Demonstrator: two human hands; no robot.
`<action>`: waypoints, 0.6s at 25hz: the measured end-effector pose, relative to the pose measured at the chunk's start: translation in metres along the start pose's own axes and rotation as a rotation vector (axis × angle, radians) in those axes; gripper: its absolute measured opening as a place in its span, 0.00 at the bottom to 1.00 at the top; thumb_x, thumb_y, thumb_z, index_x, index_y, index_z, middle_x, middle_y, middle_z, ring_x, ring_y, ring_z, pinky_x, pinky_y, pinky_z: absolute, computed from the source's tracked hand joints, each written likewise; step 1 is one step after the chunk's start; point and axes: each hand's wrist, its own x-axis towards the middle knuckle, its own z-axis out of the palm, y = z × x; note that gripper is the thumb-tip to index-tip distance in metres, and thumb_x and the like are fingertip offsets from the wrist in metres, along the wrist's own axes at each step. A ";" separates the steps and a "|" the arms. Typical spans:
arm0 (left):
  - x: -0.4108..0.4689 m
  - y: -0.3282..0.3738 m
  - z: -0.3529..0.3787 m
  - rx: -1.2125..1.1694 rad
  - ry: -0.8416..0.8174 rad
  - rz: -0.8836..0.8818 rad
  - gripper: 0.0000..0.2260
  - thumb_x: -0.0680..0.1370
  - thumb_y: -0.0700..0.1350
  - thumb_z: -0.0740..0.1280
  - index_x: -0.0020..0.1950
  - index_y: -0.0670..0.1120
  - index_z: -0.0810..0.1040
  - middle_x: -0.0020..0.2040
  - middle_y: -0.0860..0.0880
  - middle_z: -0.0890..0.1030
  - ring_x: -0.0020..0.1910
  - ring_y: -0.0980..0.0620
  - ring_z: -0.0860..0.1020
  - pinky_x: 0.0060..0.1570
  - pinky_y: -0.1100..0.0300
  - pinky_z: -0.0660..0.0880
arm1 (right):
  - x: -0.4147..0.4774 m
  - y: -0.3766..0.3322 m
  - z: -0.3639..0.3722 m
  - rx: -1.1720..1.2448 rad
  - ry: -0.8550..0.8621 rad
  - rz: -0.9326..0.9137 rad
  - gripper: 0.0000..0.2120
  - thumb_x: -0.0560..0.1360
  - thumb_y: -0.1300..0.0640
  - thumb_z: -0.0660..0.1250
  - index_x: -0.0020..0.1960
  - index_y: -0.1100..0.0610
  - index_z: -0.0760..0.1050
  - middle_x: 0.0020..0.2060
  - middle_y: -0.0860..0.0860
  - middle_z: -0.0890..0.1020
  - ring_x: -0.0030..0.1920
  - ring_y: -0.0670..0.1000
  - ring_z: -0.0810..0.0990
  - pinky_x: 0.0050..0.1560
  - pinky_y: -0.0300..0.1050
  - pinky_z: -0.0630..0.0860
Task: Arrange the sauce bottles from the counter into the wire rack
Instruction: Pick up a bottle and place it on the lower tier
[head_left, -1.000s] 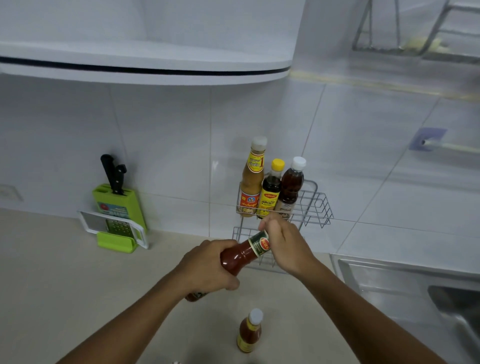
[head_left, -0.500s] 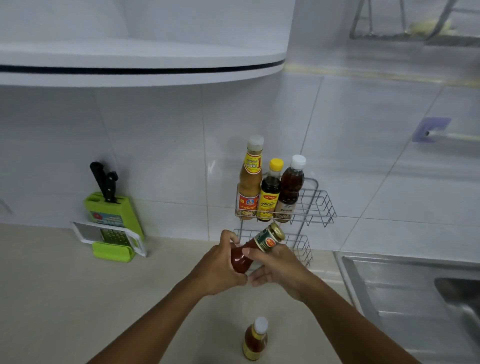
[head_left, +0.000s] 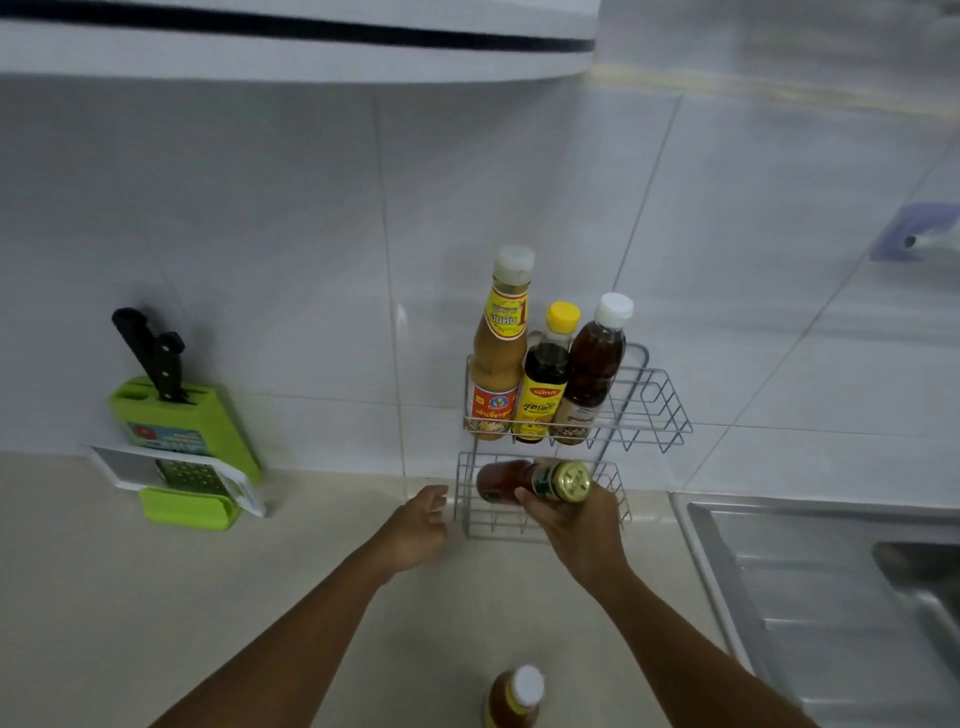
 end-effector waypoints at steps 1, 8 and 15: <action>0.003 0.003 0.005 -0.026 -0.021 -0.003 0.28 0.79 0.34 0.59 0.79 0.48 0.60 0.77 0.47 0.65 0.75 0.47 0.66 0.67 0.53 0.69 | 0.004 0.003 0.005 -0.004 -0.021 -0.018 0.19 0.67 0.59 0.82 0.55 0.54 0.82 0.44 0.48 0.87 0.45 0.42 0.85 0.45 0.38 0.83; 0.027 0.003 0.020 -0.046 -0.039 0.052 0.35 0.63 0.46 0.60 0.71 0.57 0.71 0.68 0.52 0.78 0.68 0.52 0.74 0.71 0.49 0.70 | 0.035 0.004 0.029 -0.167 -0.184 -0.072 0.15 0.68 0.60 0.81 0.42 0.46 0.77 0.35 0.37 0.81 0.37 0.32 0.81 0.38 0.25 0.74; 0.027 -0.003 0.018 -0.062 -0.072 0.009 0.38 0.68 0.38 0.58 0.79 0.54 0.61 0.74 0.54 0.71 0.74 0.53 0.69 0.72 0.54 0.67 | 0.059 0.004 0.044 -0.267 -0.330 -0.186 0.11 0.68 0.54 0.81 0.47 0.47 0.81 0.40 0.40 0.85 0.42 0.38 0.83 0.45 0.32 0.77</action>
